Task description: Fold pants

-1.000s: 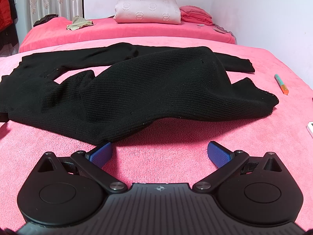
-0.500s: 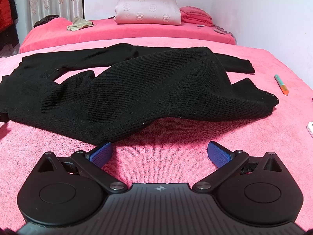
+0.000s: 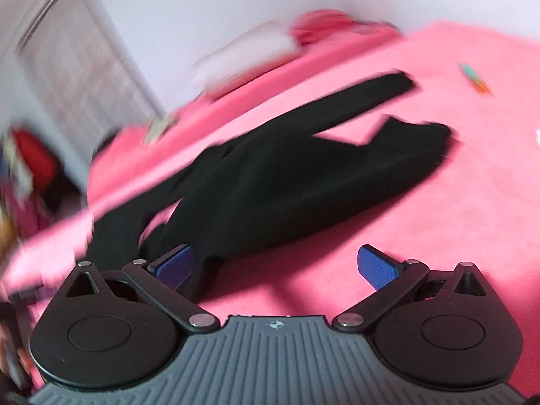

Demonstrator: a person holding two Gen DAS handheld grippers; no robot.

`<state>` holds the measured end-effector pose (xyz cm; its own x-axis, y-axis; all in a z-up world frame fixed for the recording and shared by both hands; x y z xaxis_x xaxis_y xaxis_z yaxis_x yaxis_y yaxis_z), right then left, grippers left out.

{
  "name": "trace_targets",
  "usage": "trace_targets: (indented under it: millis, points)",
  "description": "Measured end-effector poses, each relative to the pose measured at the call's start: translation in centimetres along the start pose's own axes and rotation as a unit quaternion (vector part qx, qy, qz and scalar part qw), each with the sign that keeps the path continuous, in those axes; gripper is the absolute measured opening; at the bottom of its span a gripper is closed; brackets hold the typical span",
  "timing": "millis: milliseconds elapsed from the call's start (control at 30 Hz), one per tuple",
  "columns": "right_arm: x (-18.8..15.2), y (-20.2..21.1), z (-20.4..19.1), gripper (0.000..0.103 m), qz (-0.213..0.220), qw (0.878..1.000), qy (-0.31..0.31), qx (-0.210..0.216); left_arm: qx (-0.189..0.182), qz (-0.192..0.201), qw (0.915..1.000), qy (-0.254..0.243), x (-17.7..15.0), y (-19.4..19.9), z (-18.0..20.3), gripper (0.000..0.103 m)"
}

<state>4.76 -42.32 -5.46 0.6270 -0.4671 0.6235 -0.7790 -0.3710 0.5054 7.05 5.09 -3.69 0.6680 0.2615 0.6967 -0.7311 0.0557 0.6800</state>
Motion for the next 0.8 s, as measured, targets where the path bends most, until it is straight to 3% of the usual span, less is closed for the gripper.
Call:
trace_targets:
  millis: [67, 200, 267, 300, 333, 467, 567, 600, 667, 733, 800]
  points:
    - [2.0, -0.7, 2.3, 0.093, 0.017, 0.995, -0.093, 0.024, 0.003, -0.006, 0.9999, 0.011, 0.2, -1.0, -0.3, 0.103]
    - [4.0, -3.6, 4.0, 0.065, -0.002, 0.983, -0.181, 0.038, 0.014, -0.020, 0.9994, 0.025, -0.1, -2.7, -1.3, 0.103]
    - [4.6, -4.8, 4.5, 0.035, 0.002, 0.980, -0.194, 0.037, 0.015, -0.031, 0.9988, 0.034, -0.6, -3.4, -1.7, 0.103]
    - [4.7, -5.5, 4.8, 0.025, -0.001, 0.980, -0.199, 0.028, 0.018, -0.028, 0.9989, 0.033, -0.7, -3.5, -1.8, 0.103]
    - [5.0, -5.8, 5.3, 0.008, 0.005, 0.979, -0.201, 0.009, 0.021, -0.026, 0.9991, 0.026, -0.8, -3.7, -1.6, 0.103]
    - [7.6, -2.1, 6.8, 0.007, 0.127, 0.976, -0.164, -0.063, 0.035, -0.028, 0.9990, -0.003, -1.3, -3.9, -1.2, 0.103]
    - [6.1, -2.0, 9.2, 0.013, 0.093, 0.968, -0.194, -0.127, 0.043, -0.026, 0.9986, -0.016, -1.5, -4.0, -1.0, 0.103]
    - [5.8, -1.7, 9.4, 0.011, 0.097, 0.966, -0.205, -0.121, 0.043, -0.025, 0.9986, -0.018, -1.5, -4.0, -1.1, 0.103]
    - [5.8, 0.2, 8.9, 0.032, 0.132, 0.961, -0.195, -0.146, 0.037, -0.019, 0.9991, -0.011, -1.5, -3.6, -1.2, 0.103]
    - [7.0, 2.3, 6.5, 0.053, 0.195, 0.952, -0.116, -0.207, 0.027, -0.009, 0.9996, -0.002, -1.2, -2.8, -1.5, 0.103]
    - [6.5, 1.8, 1.1, 0.056, 0.208, 0.958, -0.002, -0.199, 0.032, 0.010, 0.9994, -0.002, -0.8, -1.5, -2.1, 0.103]
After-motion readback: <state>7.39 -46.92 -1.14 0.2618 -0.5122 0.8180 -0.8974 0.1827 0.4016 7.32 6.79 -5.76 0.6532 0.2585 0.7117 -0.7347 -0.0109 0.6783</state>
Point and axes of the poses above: each gripper's, at about its wrist camera, not at the fingertips, and y roughly against the way its jaws point, z to its right, x to its top, the point moved 10 cm from there along -y, roughly the way its jaws point, and after that the axes turned 1 degree about -z, right-handed, at the moved point
